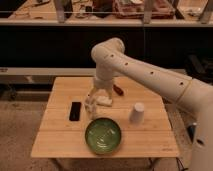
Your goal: Move the arm in a circular motion
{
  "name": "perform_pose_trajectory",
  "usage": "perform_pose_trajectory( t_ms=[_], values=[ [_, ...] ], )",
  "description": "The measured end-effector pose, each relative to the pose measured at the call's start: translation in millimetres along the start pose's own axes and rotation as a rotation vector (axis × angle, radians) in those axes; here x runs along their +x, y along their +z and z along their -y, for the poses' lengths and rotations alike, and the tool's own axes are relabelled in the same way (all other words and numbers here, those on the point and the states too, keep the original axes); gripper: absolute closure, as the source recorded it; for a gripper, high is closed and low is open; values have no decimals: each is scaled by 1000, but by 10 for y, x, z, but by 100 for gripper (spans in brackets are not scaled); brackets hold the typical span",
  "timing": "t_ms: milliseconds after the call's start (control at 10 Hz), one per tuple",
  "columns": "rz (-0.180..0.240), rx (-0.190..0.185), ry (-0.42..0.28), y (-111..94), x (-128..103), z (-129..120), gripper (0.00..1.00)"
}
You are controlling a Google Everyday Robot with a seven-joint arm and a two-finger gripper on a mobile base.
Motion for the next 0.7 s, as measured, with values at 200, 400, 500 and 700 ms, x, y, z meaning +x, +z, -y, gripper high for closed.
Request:
perform_pose_trajectory(
  t_ms=[200,400,500,700],
  values=[
    [-83,-11,76,15,592,-420,40],
    [-137,-32,205,20,981,-1095,40],
    [-153,-46,266,-22,1033,-1396,40],
    [-168,-93,400,-196,896,-2066,40]
  ],
)
